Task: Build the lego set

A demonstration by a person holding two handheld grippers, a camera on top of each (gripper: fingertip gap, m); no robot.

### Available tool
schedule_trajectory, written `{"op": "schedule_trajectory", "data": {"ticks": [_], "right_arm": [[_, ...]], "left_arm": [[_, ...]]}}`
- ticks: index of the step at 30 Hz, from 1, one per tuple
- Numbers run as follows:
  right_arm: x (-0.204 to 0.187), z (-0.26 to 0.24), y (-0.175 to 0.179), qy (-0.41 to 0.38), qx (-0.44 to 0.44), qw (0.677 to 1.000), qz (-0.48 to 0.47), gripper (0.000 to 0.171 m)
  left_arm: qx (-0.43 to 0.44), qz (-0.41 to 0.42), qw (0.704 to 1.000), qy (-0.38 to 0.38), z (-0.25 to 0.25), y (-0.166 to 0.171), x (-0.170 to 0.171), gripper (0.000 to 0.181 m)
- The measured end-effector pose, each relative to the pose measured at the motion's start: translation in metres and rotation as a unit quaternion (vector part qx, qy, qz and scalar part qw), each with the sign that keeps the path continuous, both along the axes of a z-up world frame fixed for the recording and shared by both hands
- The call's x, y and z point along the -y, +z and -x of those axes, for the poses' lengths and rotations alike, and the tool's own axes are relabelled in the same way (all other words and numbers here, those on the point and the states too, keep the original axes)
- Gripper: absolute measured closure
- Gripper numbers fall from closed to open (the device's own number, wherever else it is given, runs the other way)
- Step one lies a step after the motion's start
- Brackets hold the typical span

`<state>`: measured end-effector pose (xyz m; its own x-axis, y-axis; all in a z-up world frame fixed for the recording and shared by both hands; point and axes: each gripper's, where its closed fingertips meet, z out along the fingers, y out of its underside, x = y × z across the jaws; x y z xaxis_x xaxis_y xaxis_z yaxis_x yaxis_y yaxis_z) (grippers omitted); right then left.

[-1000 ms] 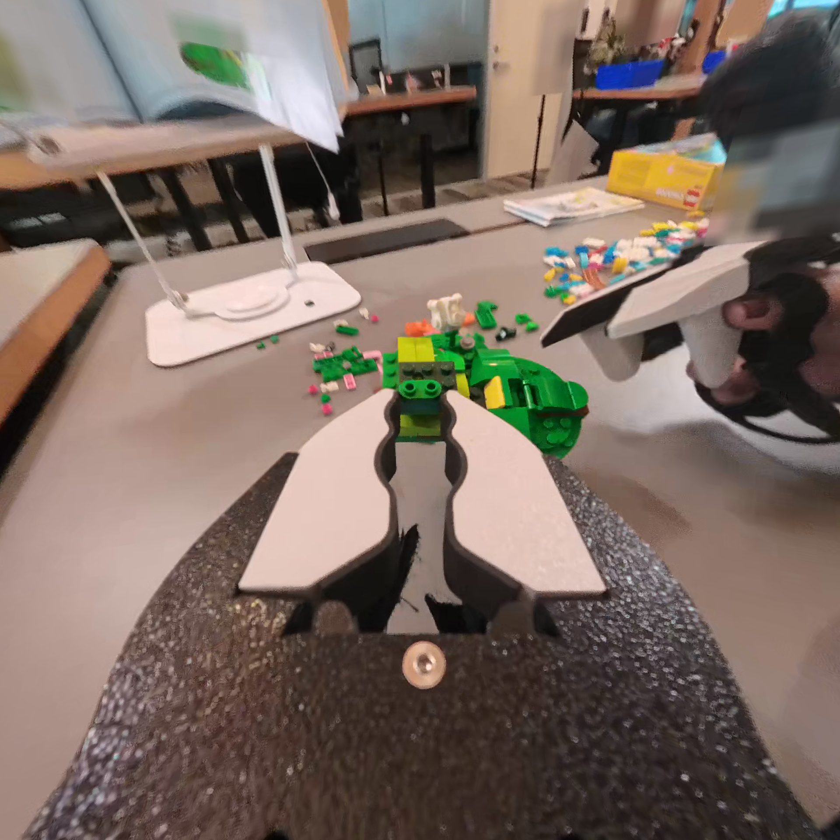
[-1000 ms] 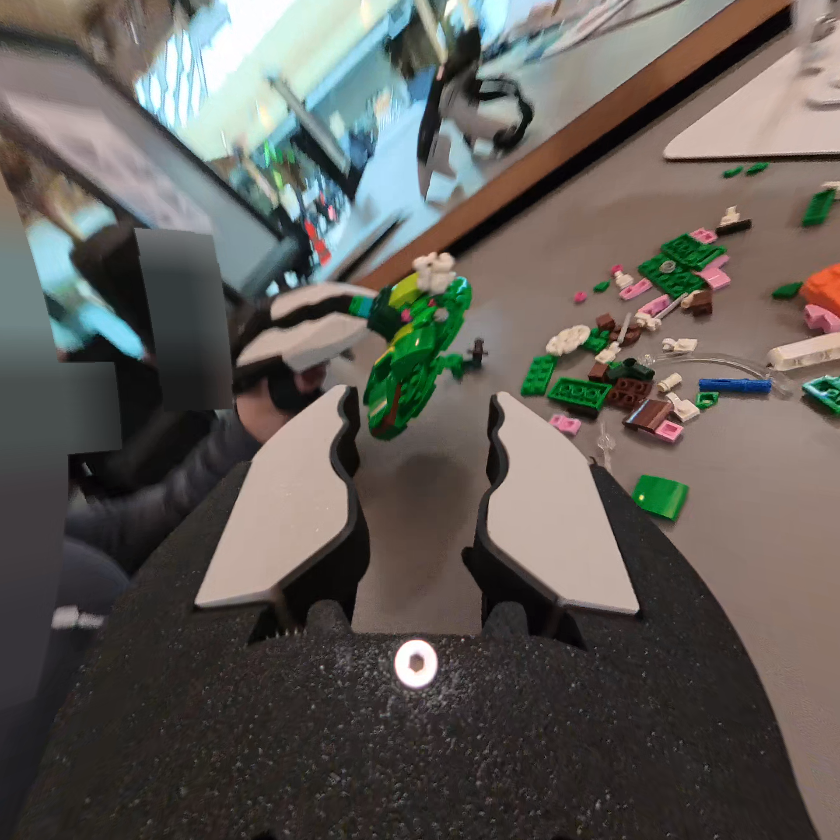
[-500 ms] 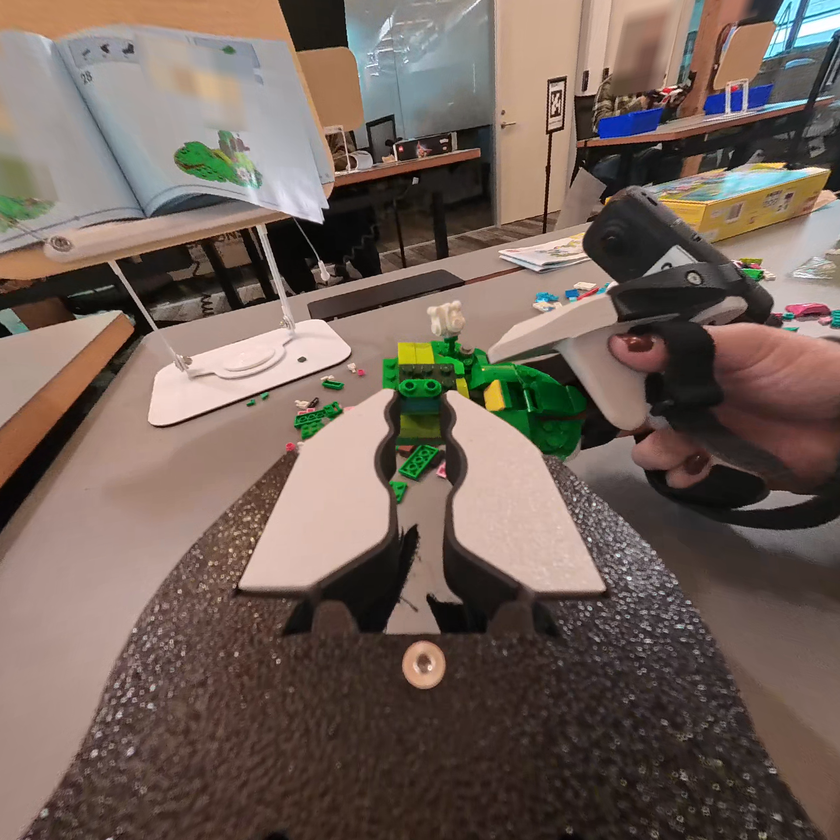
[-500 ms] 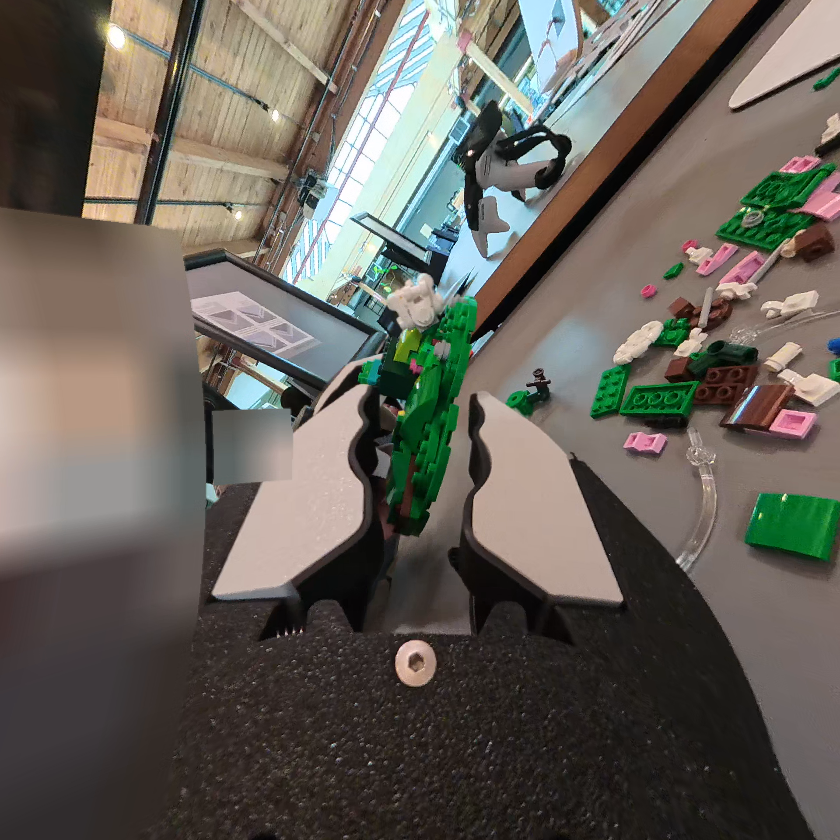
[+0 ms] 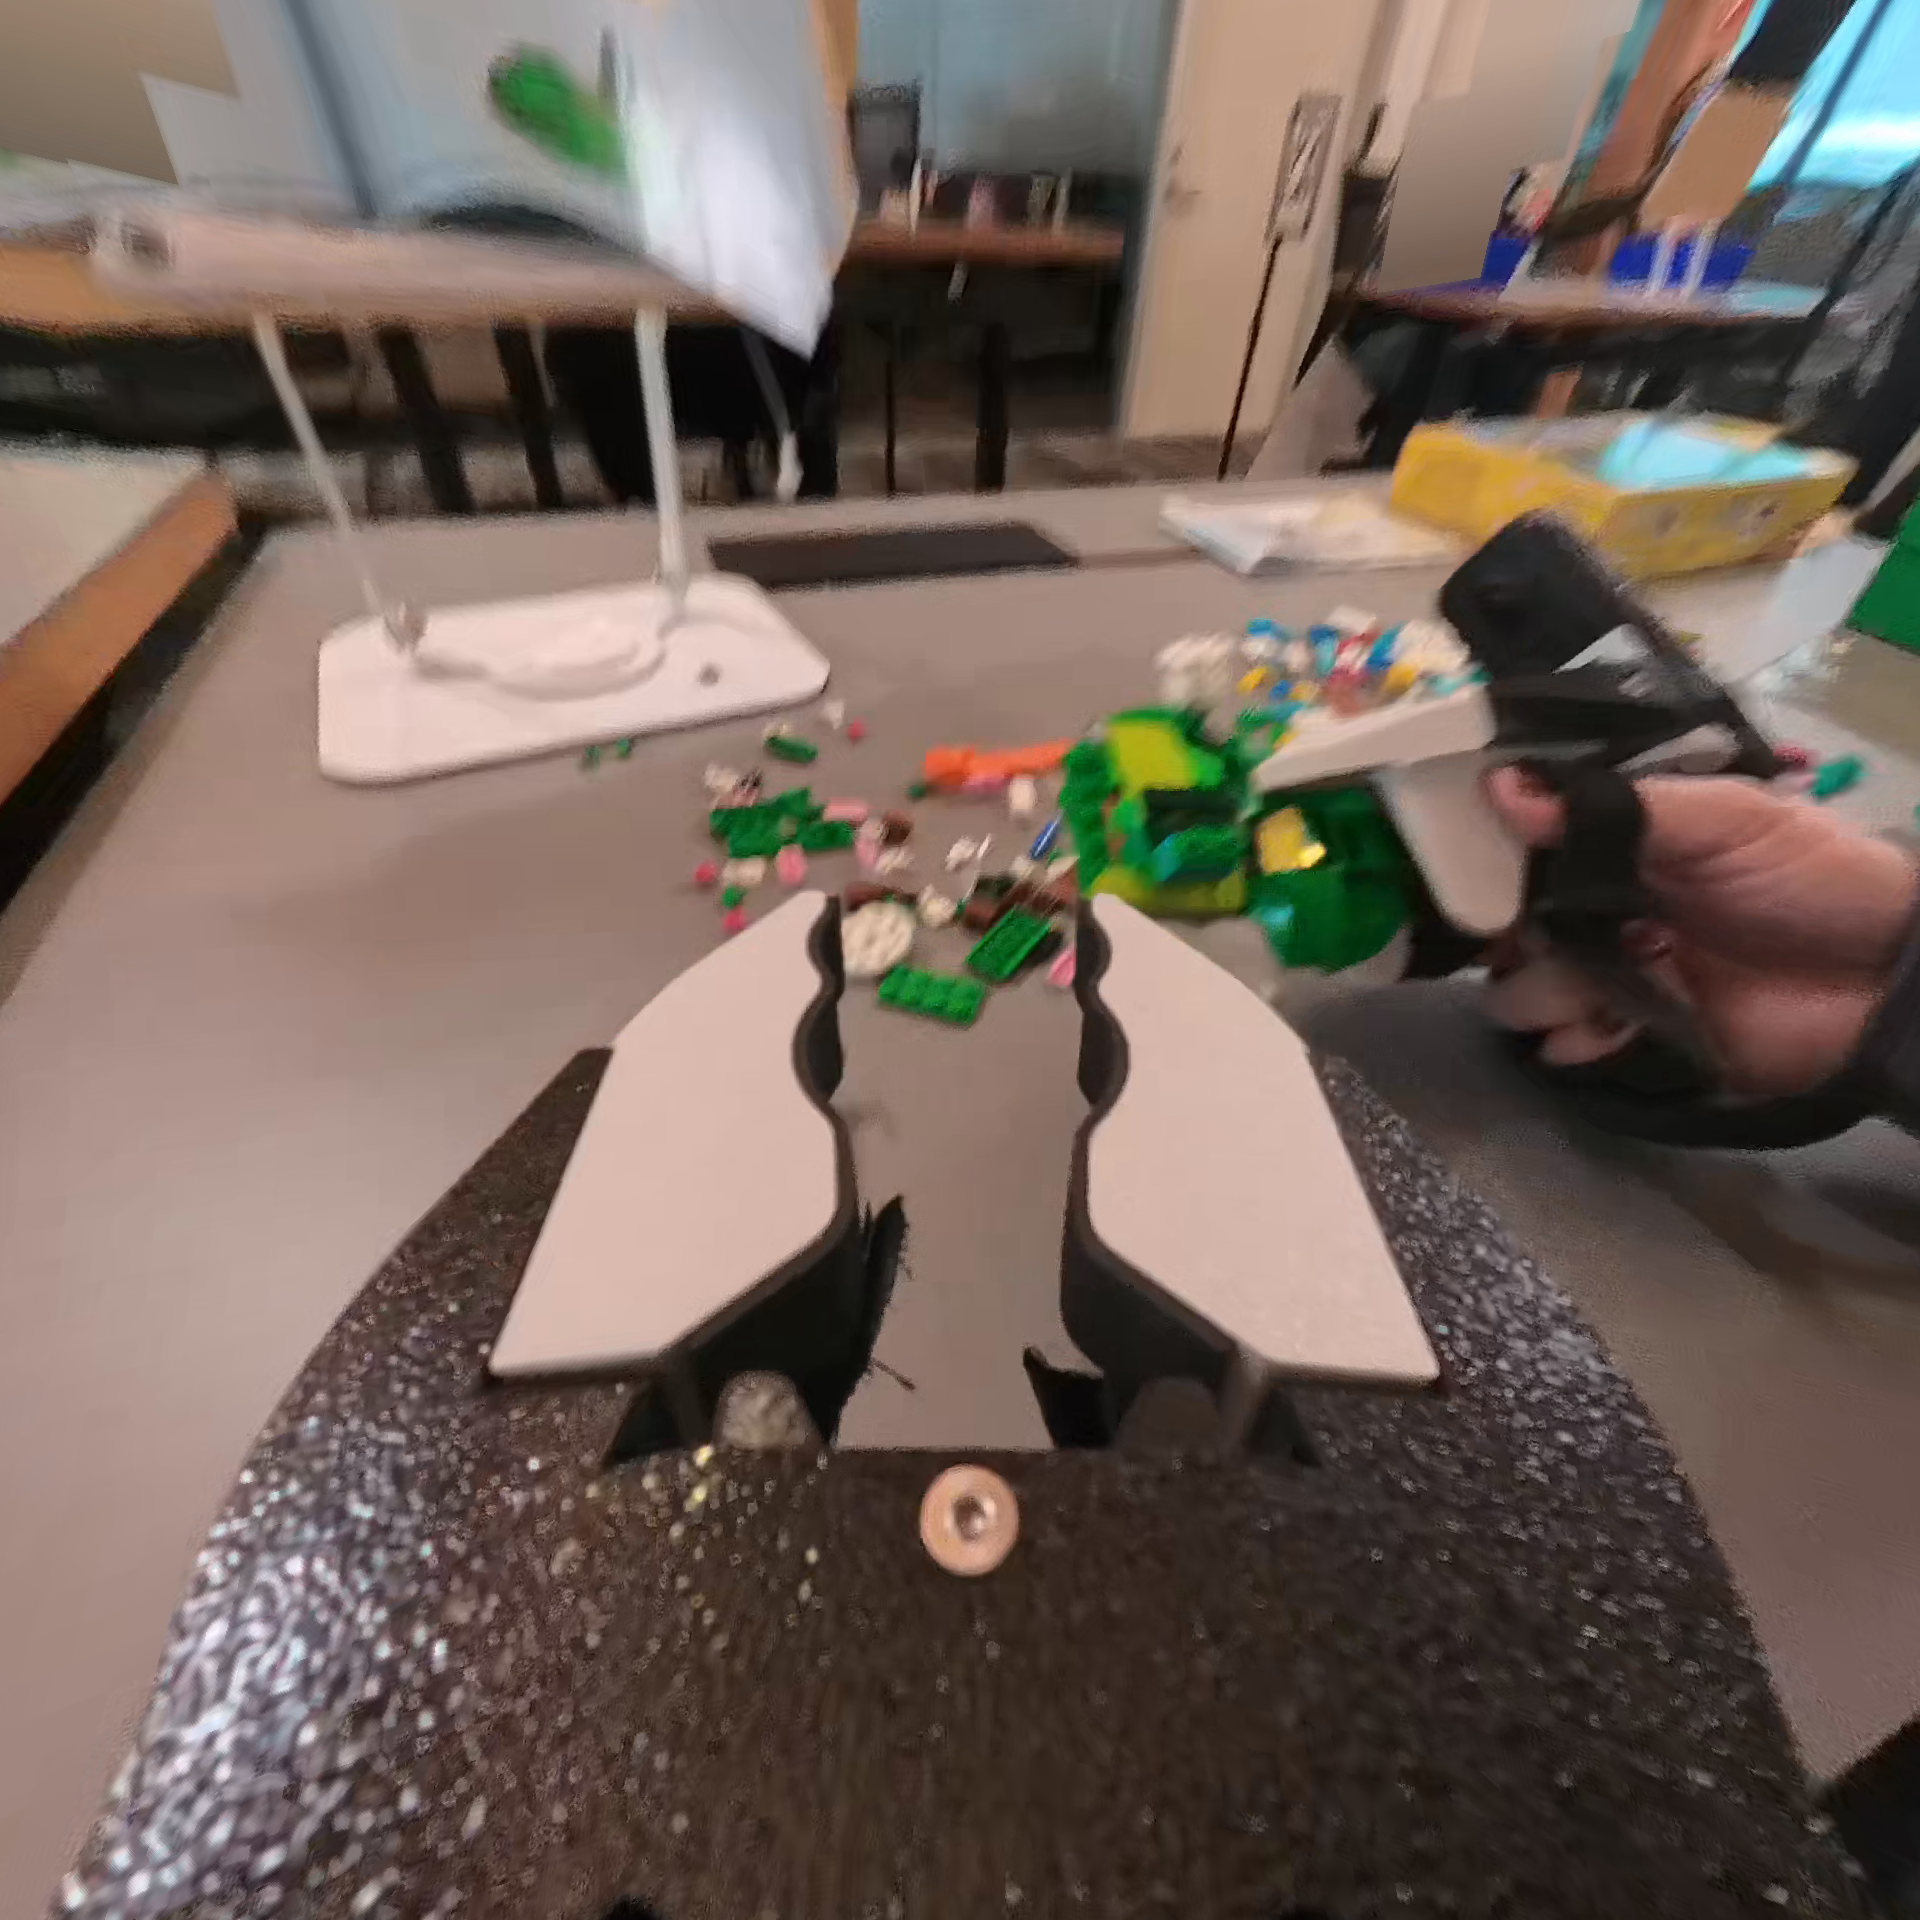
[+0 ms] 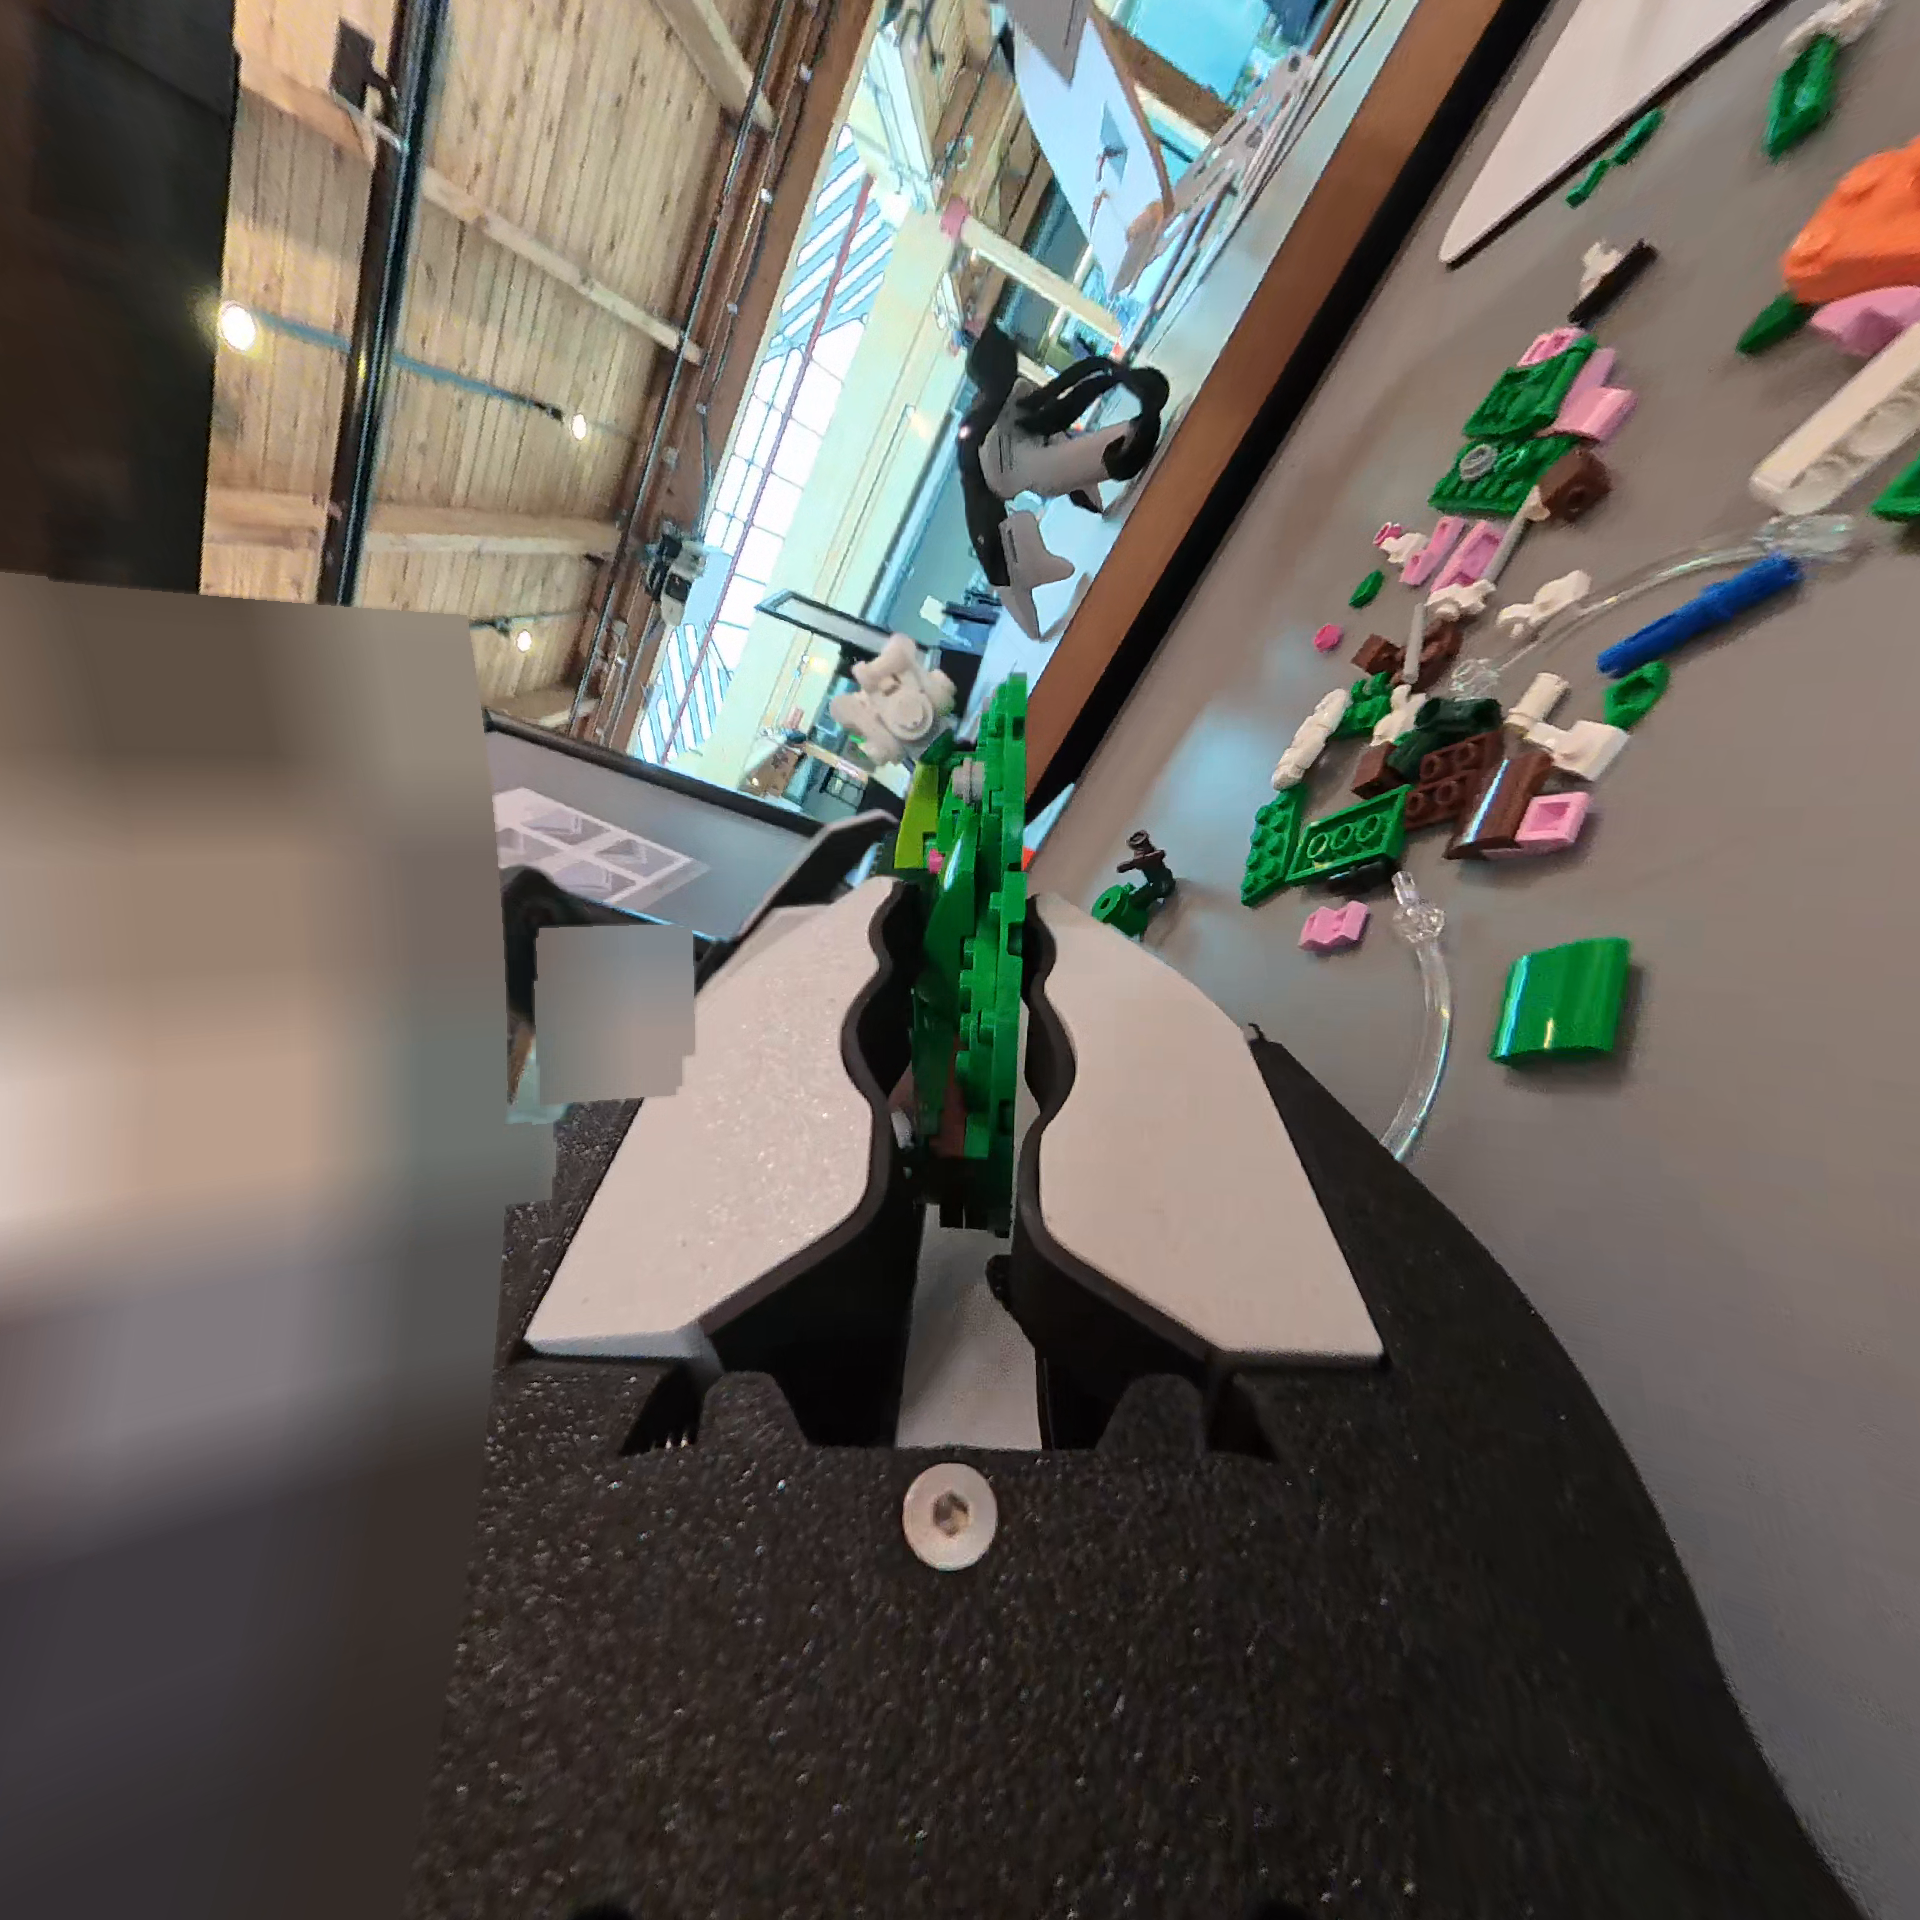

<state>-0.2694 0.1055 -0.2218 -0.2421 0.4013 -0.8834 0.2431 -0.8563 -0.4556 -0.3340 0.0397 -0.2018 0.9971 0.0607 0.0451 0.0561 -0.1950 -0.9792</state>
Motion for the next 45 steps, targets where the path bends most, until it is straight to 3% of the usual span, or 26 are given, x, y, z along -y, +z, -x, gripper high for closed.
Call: {"op": "schedule_trajectory", "data": {"ticks": [1, 6, 12, 16, 21, 24, 29, 32, 36, 41, 45], "right_arm": [[-0.001, -0.001, 0.000, -0.002, -0.001, 1.000, 0.012, 0.153], [-0.007, -0.002, -0.003, -0.031, 0.004, 0.999, 0.033, 0.154], [-0.004, -0.003, -0.005, -0.057, 0.010, 0.998, 0.025, 0.154], [-0.002, -0.003, -0.006, -0.057, 0.012, 0.998, 0.027, 0.154], [-0.007, -0.005, -0.007, -0.072, 0.012, 0.996, 0.043, 0.154], [-0.010, -0.006, -0.007, -0.080, 0.011, 0.996, 0.045, 0.154], [-0.015, -0.007, -0.006, -0.099, 0.009, 0.994, 0.044, 0.154], [-0.018, -0.009, -0.006, -0.114, 0.007, 0.992, 0.048, 0.154], [-0.020, -0.011, -0.007, -0.125, 0.007, 0.990, 0.070, 0.153], [-0.018, -0.012, -0.008, -0.128, 0.006, 0.989, 0.075, 0.153], [-0.017, -0.012, -0.008, -0.127, 0.005, 0.989, 0.078, 0.153]], "left_arm": [[0.006, 0.039, 0.999, 0.008, 0.009, -0.010, 0.003, 0.138], [0.023, 0.202, 0.979, -0.002, 0.030, -0.060, 0.010, 0.139], [0.004, 0.310, 0.950, -0.038, 0.026, -0.093, 0.006, 0.143], [-0.010, 0.330, 0.943, -0.039, 0.028, -0.098, -0.001, 0.145], [0.002, 0.342, 0.939, -0.042, 0.031, -0.098, -0.004, 0.163], [0.012, 0.296, 0.954, -0.053, 0.026, -0.086, -0.011, 0.164], [0.046, 0.115, 0.990, -0.067, 0.009, -0.026, -0.029, 0.164], [0.076, 0.023, 0.993, -0.086, -0.014, 0.005, -0.040, 0.164], [0.083, -0.046, 0.990, -0.104, -0.040, 0.020, -0.052, 0.164], [0.082, -0.042, 0.989, -0.113, -0.055, 0.013, -0.064, 0.164], [0.001, -0.004, 0.996, -0.085, -0.055, 0.003, -0.070, 0.164]]}}
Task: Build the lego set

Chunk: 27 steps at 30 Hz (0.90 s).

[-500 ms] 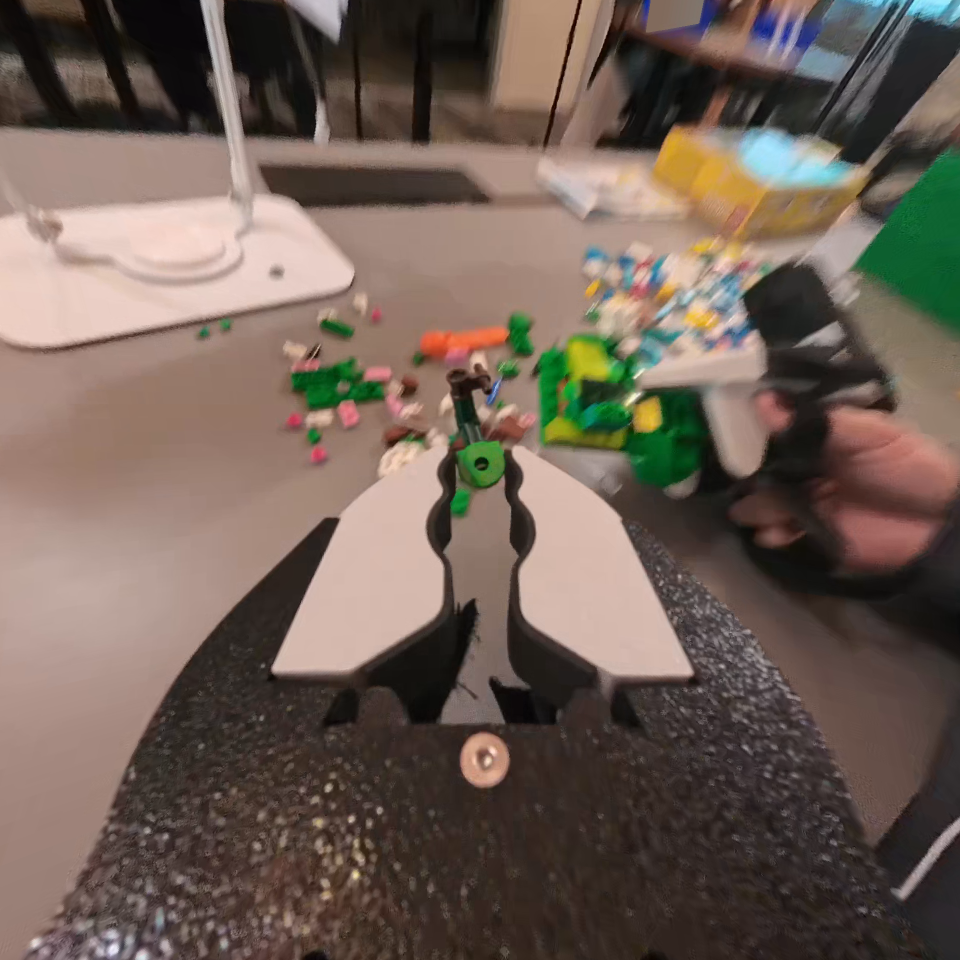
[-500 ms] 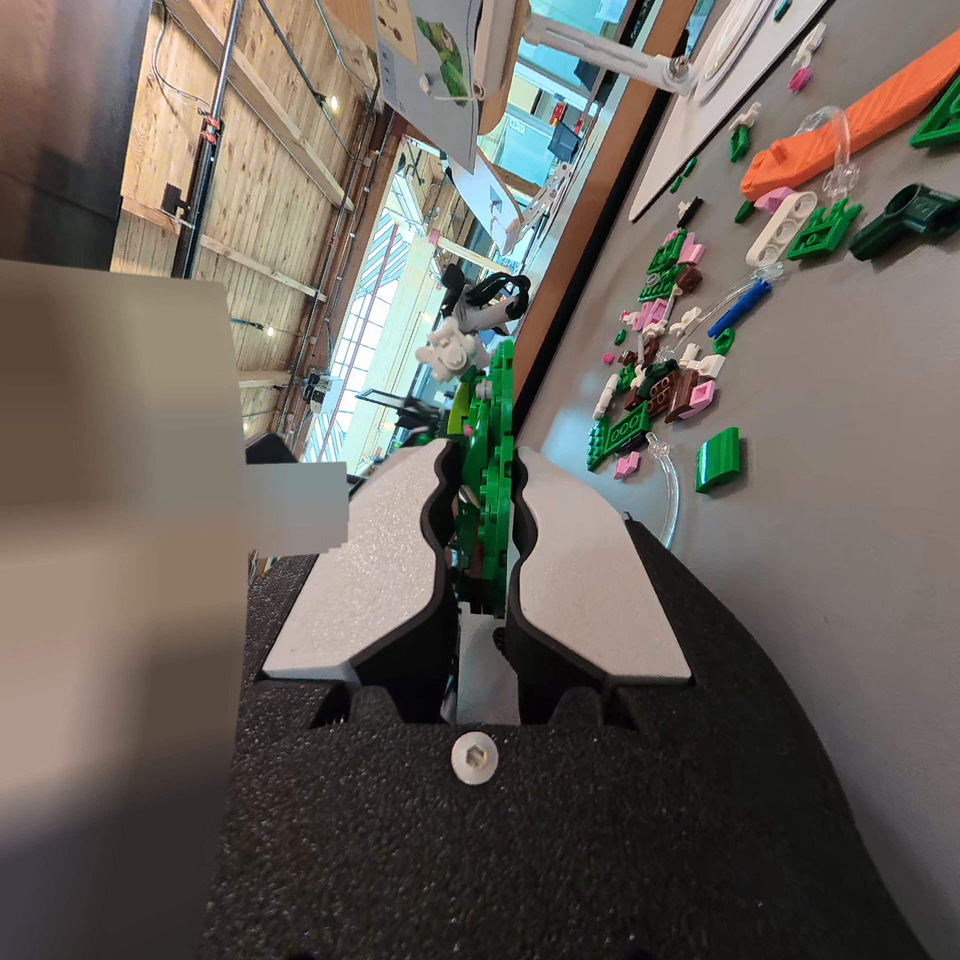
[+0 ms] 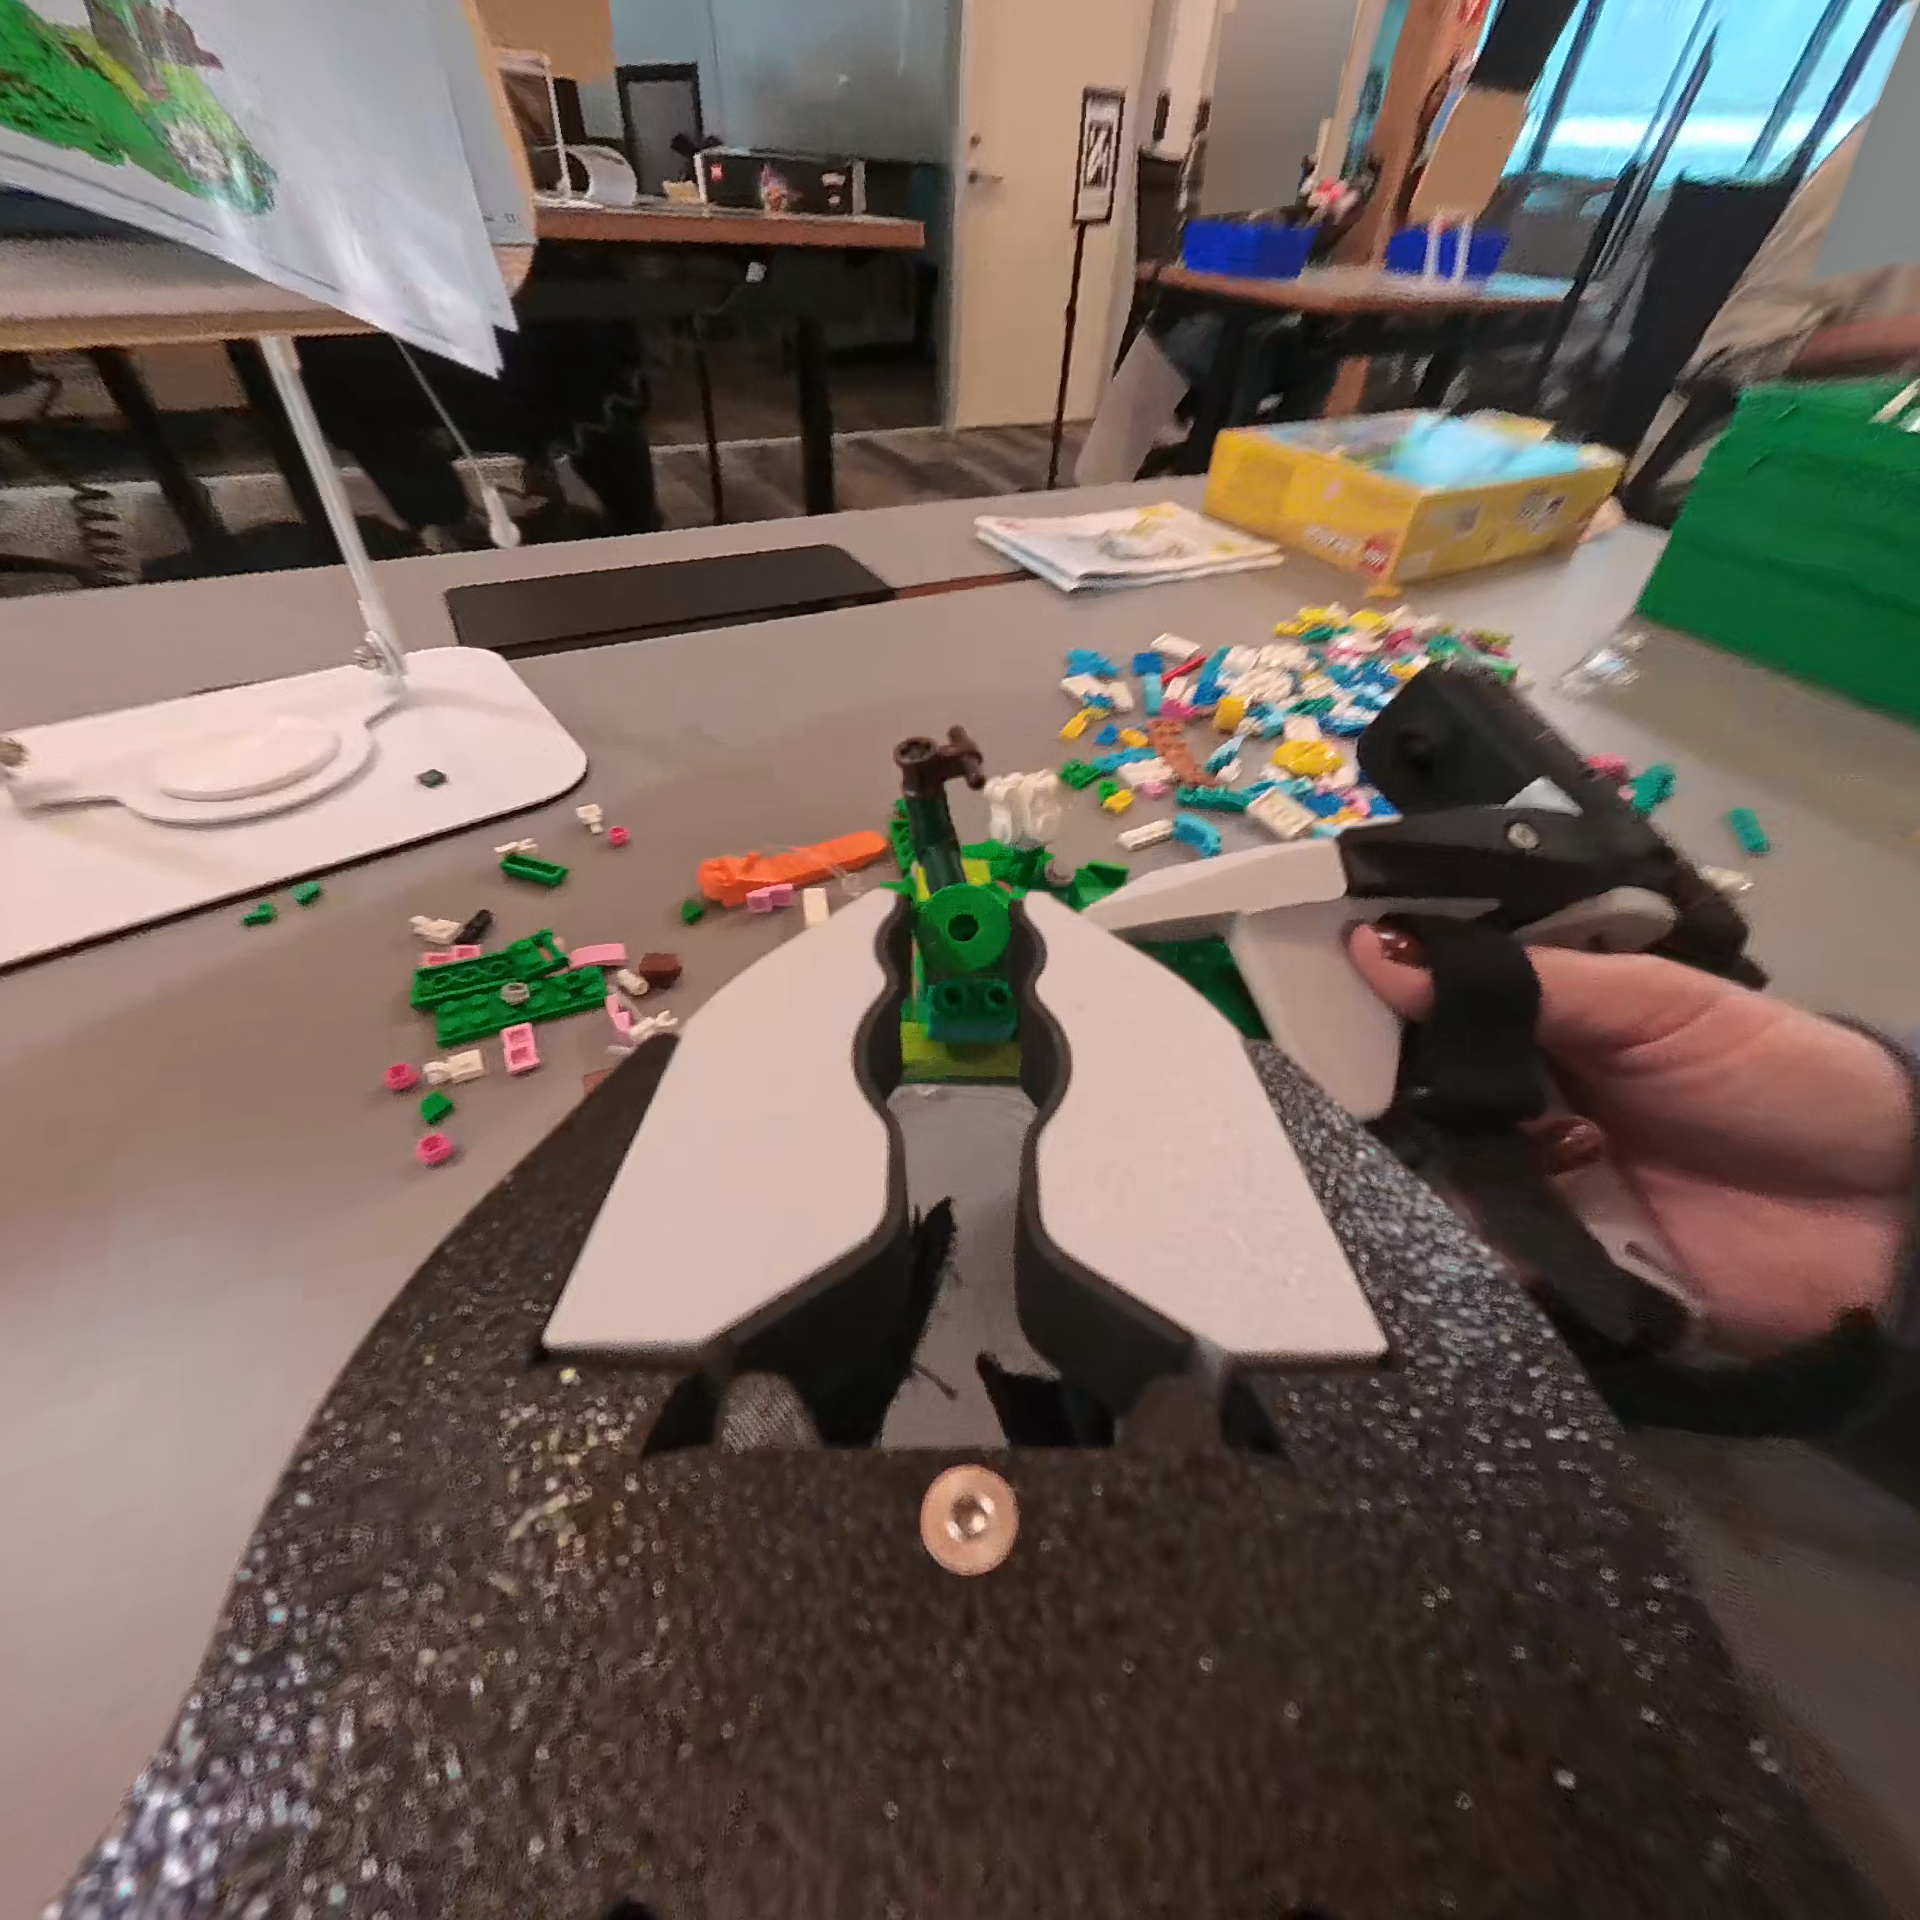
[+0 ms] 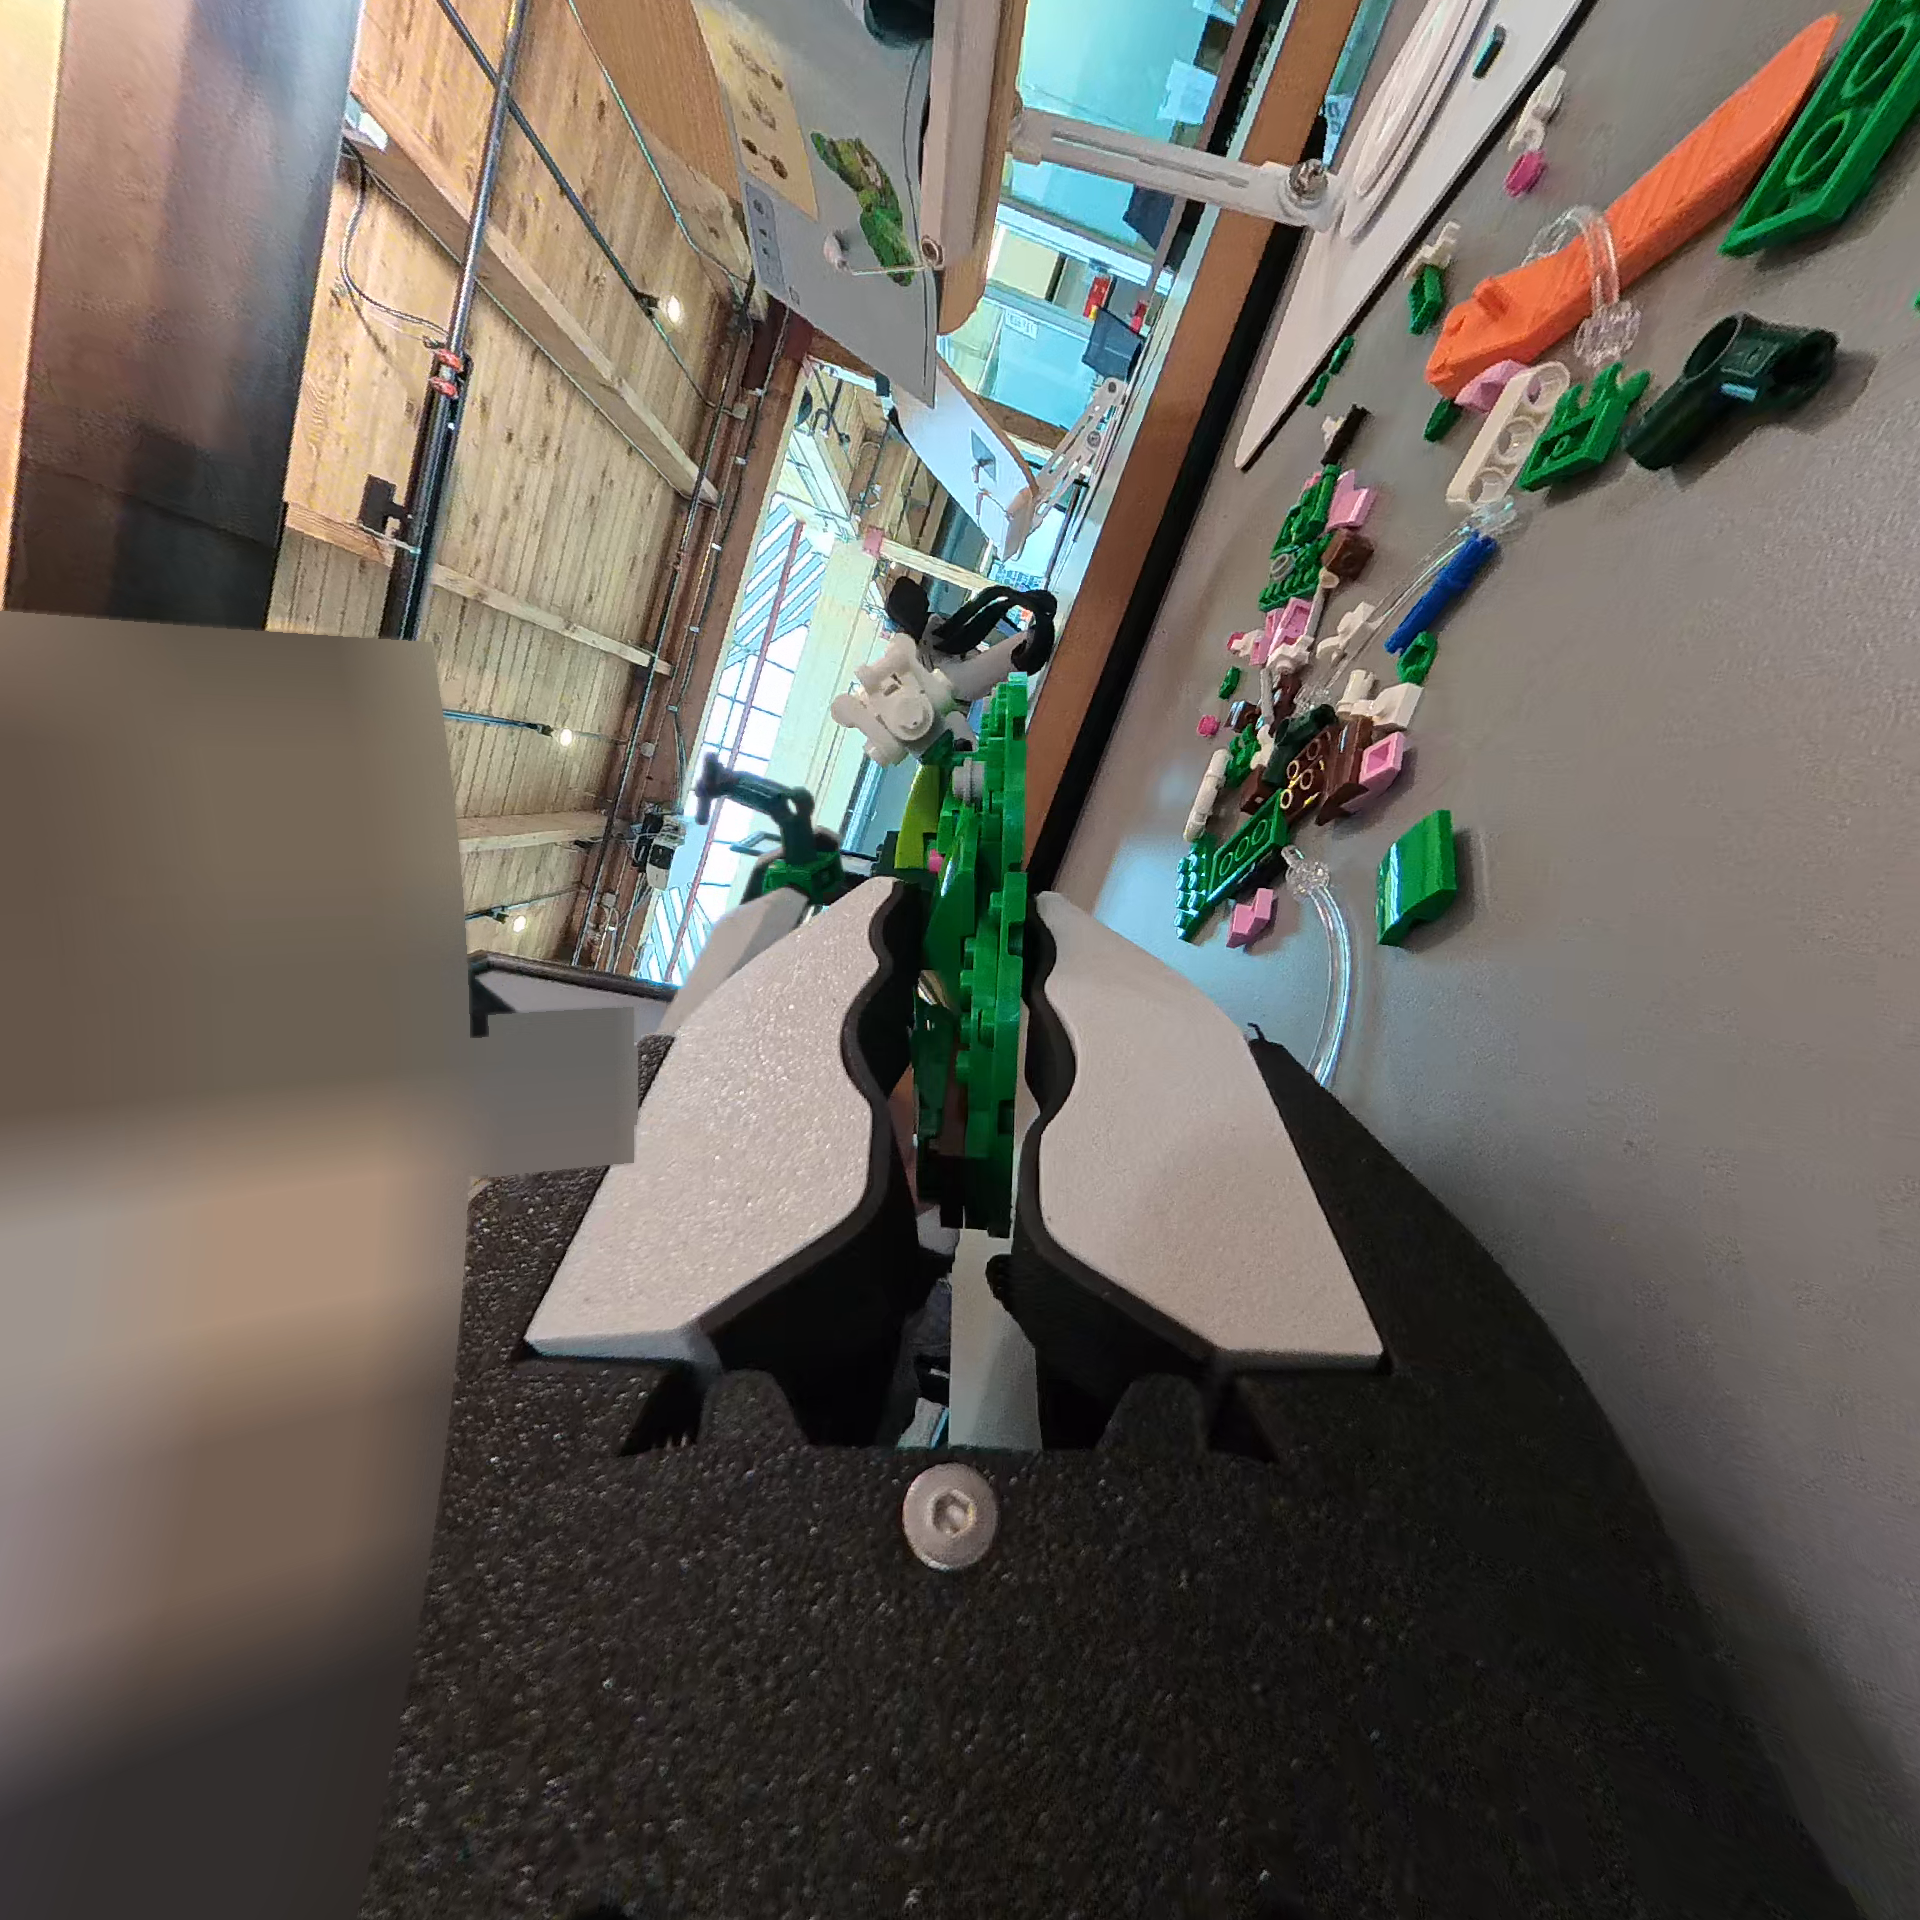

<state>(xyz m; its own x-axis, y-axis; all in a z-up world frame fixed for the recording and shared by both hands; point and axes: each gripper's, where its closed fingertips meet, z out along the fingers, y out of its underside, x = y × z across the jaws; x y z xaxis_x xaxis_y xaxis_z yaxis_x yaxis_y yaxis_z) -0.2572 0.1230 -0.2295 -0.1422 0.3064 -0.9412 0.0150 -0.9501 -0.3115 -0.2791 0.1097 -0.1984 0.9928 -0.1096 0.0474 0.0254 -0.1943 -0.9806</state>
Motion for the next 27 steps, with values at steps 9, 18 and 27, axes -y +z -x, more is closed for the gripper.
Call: {"op": "schedule_trajectory", "data": {"ticks": [9, 18, 27], "right_arm": [[0.000, -0.001, 0.000, 0.001, -0.004, 1.000, 0.007, 0.153], [0.001, -0.001, 0.000, 0.005, -0.005, 1.000, 0.014, 0.153], [0.003, 0.000, 0.000, 0.012, -0.004, 1.000, 0.014, 0.153]], "left_arm": [[-0.083, 0.046, 0.995, -0.005, -0.008, -0.012, -0.004, 0.164], [-0.117, 0.074, 0.990, -0.033, -0.006, -0.013, -0.003, 0.164], [-0.119, 0.109, 0.984, -0.075, -0.006, -0.014, 0.002, 0.164]]}}
